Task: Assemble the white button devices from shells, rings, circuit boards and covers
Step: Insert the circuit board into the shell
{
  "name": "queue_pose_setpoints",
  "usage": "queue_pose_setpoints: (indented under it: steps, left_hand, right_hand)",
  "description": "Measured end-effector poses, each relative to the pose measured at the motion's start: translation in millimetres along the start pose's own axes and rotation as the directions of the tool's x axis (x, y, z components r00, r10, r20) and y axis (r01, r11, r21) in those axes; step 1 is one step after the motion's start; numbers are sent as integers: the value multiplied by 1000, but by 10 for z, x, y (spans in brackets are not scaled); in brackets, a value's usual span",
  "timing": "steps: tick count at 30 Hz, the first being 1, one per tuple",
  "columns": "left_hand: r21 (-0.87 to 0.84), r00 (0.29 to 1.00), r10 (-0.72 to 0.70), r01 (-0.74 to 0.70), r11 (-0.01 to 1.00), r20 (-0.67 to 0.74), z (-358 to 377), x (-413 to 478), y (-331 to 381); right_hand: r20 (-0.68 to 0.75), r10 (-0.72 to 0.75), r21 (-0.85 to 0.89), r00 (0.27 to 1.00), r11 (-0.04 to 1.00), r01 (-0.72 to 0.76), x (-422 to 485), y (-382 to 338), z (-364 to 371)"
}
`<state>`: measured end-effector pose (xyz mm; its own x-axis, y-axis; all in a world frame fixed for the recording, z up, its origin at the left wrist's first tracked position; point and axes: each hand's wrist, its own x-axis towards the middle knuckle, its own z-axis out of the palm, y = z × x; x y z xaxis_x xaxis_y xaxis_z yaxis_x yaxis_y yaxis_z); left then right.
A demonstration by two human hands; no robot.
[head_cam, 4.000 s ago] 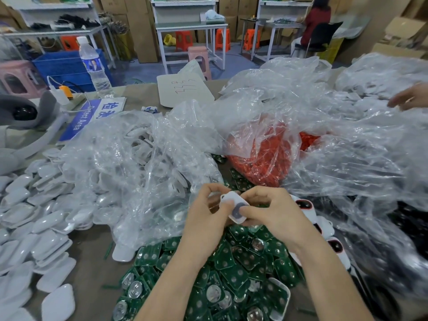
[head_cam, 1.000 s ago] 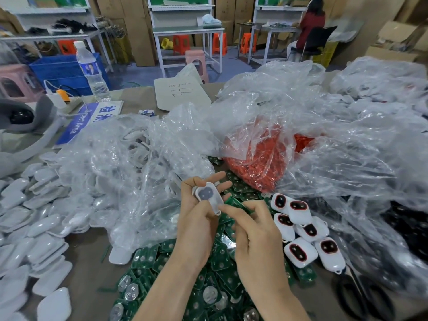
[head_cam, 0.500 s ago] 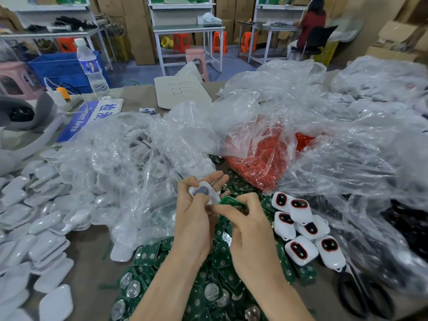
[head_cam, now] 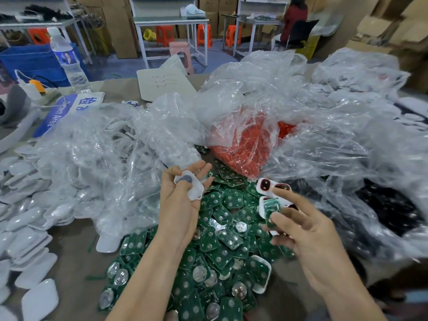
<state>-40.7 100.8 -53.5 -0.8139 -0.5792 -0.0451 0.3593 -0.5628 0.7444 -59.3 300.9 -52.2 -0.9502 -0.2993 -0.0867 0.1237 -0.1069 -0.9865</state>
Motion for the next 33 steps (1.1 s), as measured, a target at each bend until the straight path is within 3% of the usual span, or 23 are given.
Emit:
queue_pose_setpoints:
  steps: [1,3,7,9,18,21,24,30,33]
  left_hand:
    - [8,1000,-4,4,1000,-4,3,-1,-5]
    - [13,1000,-11,11,1000,-10,18,-11,-11]
    - [32,1000,-10,10,999,-3,37,-31,-18]
    - [37,1000,-9,9,999,1,34,-32,-26]
    - [25,999,-21,20,999,27,10,-22,-39]
    - [40,999,-23,21,999,28,11,-25,-40]
    - [80,999,-24,22,997,30,26,-30,-65]
    - [100,999,-24,20,995,36,4,-23,-88]
    - [84,999,-37,34,996,34,-14,-11,-79]
  right_hand:
    - [32,45,74,998,996,-48,-49,-4,-94]
    - [68,84,50,994,995,-87,-121,-15,-261]
    - [156,179,-313,972,942,-123,-140,-129,-553]
    - [177,247,-382,953,910,-165,-109,-198,-647]
    - [304,465,-398,832,855,-333,-78,-246,-707]
    - [331,417,-494,847,841,-221,-53,-213,-739]
    - [342,375,-696,861,717,-35,18,-198,-728]
    - [284,416,-882,864,466,66,163,-162,-616]
    - [281,413,-905,866,415,96,205,-192,-596]
